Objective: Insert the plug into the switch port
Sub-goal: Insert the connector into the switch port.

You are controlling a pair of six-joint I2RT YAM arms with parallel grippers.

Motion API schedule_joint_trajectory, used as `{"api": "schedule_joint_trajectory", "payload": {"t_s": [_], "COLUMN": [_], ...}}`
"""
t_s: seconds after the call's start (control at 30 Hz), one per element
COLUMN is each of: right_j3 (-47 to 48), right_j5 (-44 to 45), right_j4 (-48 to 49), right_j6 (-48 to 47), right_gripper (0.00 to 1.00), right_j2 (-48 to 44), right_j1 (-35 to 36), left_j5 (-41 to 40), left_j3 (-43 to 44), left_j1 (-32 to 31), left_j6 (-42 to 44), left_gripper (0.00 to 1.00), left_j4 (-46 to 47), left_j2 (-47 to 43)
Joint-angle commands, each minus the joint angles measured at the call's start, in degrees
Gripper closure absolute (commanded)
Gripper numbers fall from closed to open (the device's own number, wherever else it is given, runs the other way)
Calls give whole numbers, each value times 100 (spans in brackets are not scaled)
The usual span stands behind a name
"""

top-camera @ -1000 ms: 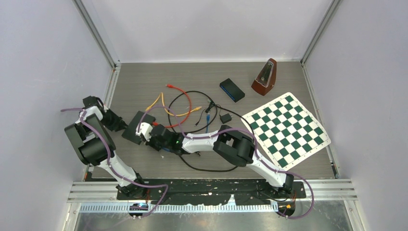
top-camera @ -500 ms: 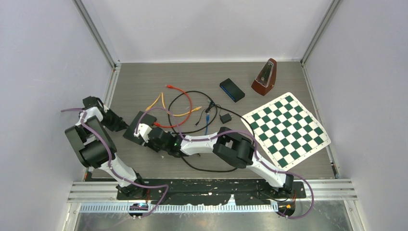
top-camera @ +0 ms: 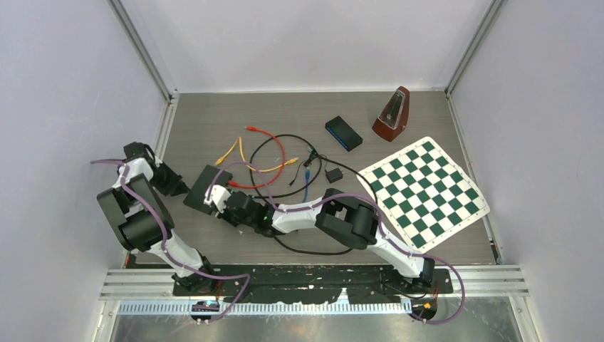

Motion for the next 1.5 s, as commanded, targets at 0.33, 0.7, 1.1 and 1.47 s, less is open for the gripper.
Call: {"api": "schedule_joint_trajectory", "payload": {"t_s": [0.33, 0.7, 1.1, 1.47], "right_j3": [-152, 36, 82, 1133], "right_j5": [-176, 202, 446, 1259], "right_j4": [335, 239, 1018, 95], "right_j6": [-137, -4, -209, 394], "right_gripper": [95, 95, 95, 95], "right_j2": [-208, -237, -71, 418], "right_j1": [-42, -40, -32, -83], "left_j5": [-562, 9, 1277, 1674], "left_j3": [388, 289, -364, -887], "left_j1": [-129, -244, -454, -456], "left_j6": [-53, 170, 27, -57], "left_gripper": [91, 100, 100, 100], "left_j4": [-497, -829, -529, -370], "left_j2": [235, 238, 352, 248]}}
